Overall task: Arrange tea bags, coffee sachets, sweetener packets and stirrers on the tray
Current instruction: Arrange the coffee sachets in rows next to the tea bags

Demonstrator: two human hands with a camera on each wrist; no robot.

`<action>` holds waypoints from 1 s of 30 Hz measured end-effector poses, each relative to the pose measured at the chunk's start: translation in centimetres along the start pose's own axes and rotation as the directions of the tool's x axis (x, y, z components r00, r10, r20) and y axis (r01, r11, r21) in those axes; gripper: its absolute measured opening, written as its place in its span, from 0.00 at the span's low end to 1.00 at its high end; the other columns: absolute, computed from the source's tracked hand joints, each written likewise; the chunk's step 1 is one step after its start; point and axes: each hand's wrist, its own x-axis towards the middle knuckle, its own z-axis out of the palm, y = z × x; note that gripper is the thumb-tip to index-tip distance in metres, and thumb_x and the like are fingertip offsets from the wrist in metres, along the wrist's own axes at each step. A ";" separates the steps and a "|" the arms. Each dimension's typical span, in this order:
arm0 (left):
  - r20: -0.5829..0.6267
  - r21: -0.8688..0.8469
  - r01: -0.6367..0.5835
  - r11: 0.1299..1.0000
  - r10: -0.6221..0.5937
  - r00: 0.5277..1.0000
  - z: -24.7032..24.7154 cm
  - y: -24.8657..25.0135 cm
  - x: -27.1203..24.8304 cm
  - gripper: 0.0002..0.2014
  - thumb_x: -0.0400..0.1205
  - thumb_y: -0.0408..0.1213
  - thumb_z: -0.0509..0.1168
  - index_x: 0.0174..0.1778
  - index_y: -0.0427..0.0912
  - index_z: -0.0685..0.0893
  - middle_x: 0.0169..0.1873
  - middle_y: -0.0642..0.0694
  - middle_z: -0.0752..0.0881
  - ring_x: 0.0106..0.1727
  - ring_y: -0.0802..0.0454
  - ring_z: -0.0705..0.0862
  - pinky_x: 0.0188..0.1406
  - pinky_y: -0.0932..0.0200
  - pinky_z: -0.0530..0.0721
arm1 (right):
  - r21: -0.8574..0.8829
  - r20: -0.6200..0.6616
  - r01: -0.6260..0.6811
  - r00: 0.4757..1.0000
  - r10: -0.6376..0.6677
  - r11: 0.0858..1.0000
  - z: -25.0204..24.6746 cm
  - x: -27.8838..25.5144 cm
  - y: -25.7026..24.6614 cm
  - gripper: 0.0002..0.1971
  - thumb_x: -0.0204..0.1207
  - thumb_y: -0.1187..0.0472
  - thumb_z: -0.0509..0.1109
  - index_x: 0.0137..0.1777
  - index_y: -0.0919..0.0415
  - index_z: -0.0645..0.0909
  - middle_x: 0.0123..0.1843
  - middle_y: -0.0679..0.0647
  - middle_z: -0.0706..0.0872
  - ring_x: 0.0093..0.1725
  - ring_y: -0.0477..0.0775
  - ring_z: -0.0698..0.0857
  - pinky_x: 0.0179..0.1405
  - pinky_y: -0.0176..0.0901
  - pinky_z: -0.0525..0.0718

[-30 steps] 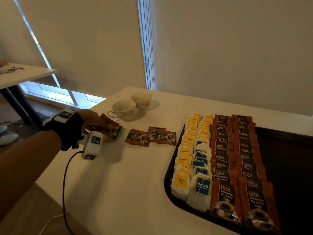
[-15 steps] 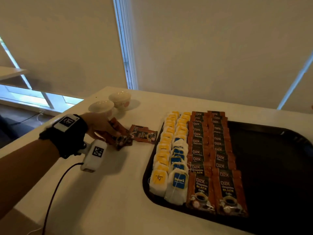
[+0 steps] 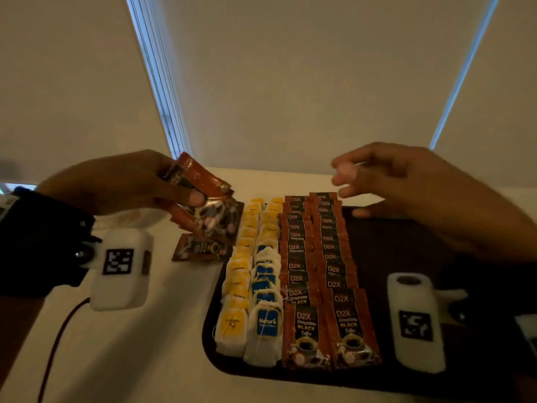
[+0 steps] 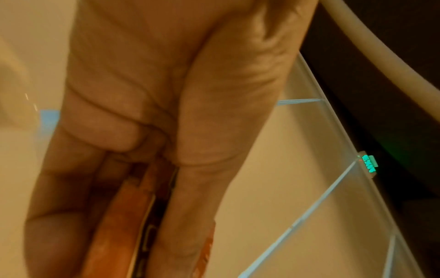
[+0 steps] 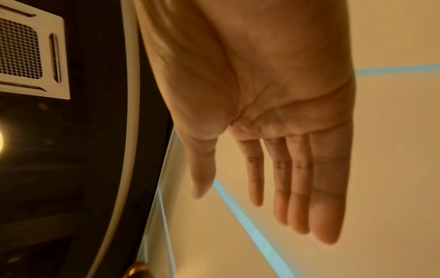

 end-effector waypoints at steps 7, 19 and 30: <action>0.215 -0.073 -0.209 0.975 0.220 0.951 6.7 6.5 1.6 0.15 0.66 0.36 0.74 0.49 0.39 0.88 0.44 0.46 0.92 0.45 0.53 0.90 0.39 0.68 0.85 | -0.043 0.185 -0.075 0.979 0.082 0.996 4.8 1.0 1.4 0.25 0.70 0.44 0.68 0.65 0.56 0.77 0.57 0.50 0.86 0.51 0.46 0.88 0.46 0.43 0.89; 0.032 -0.734 -0.260 0.627 0.414 0.910 11.6 5.9 3.2 0.17 0.81 0.41 0.61 0.63 0.39 0.81 0.54 0.40 0.89 0.52 0.45 0.88 0.50 0.51 0.87 | 0.491 -0.054 -0.130 0.982 0.179 0.861 4.4 2.0 2.3 0.10 0.78 0.65 0.67 0.58 0.63 0.80 0.51 0.59 0.88 0.44 0.50 0.89 0.38 0.37 0.89; -0.015 -0.659 -0.231 0.716 0.295 0.955 14.5 5.6 4.1 0.11 0.85 0.35 0.58 0.58 0.45 0.84 0.50 0.40 0.90 0.49 0.44 0.88 0.52 0.51 0.85 | -0.166 -0.147 -0.205 0.972 0.181 0.965 4.2 2.0 3.3 0.16 0.78 0.51 0.67 0.54 0.65 0.84 0.46 0.60 0.90 0.43 0.54 0.90 0.49 0.54 0.89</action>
